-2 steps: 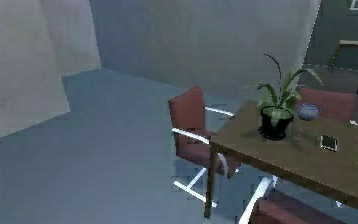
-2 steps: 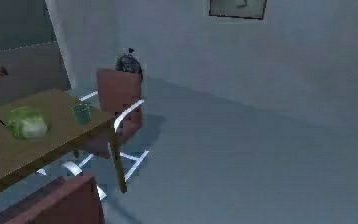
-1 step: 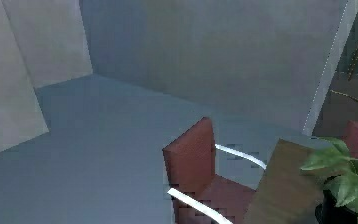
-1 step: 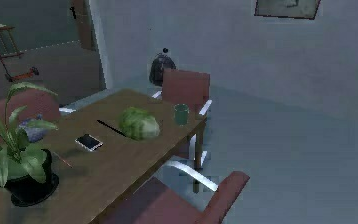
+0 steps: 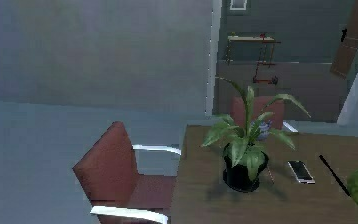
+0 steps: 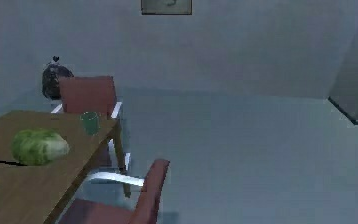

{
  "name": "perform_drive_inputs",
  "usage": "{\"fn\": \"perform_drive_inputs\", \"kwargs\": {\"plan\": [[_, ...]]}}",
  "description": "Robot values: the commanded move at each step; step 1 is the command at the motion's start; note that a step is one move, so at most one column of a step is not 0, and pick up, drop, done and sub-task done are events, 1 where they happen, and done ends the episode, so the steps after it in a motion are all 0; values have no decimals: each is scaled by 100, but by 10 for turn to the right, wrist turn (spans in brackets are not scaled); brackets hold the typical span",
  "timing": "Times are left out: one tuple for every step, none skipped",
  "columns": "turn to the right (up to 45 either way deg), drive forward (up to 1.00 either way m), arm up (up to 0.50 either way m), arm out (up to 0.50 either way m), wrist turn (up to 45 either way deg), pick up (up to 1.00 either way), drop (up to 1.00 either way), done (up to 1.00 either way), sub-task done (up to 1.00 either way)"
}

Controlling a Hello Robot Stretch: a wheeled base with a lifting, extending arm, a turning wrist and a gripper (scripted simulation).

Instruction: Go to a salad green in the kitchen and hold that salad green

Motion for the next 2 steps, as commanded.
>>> {"fn": "perform_drive_inputs", "kwargs": {"plan": [[0,20,0,0,0,0,0,0,0],[-210,0,0,0,0,0,0,0,0]]}}
